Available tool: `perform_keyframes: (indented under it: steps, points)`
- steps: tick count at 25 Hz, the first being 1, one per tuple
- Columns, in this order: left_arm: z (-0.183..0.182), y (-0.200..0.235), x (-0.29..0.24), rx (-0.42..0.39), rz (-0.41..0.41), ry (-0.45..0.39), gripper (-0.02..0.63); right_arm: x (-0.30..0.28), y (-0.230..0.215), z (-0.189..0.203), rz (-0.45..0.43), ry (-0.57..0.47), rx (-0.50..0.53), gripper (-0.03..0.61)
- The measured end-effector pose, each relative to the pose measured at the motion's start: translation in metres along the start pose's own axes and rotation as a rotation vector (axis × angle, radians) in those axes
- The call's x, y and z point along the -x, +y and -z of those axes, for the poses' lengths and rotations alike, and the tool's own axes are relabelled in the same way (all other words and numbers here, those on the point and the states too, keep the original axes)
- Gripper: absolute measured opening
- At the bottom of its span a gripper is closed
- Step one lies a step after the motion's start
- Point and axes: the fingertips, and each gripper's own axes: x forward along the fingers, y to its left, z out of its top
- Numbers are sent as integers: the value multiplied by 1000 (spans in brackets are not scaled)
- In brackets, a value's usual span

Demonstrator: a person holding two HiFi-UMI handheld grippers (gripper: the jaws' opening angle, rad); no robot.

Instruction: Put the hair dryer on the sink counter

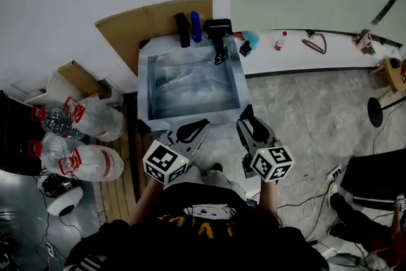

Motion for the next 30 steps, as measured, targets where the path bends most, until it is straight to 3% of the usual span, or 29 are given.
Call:
perform_keyframes:
  steps: [11, 15, 30]
  points:
    - [-9, -2, 37, -24, 18, -41, 25, 2, 54, -1, -11, -42, 35, 128]
    - [-8, -1, 64, -7, 29, -73, 25, 3, 88, 7, -9, -52, 48, 78]
    - [16, -16, 136, -26, 142, -80, 25, 32, 167, 44, 56, -81, 52, 9]
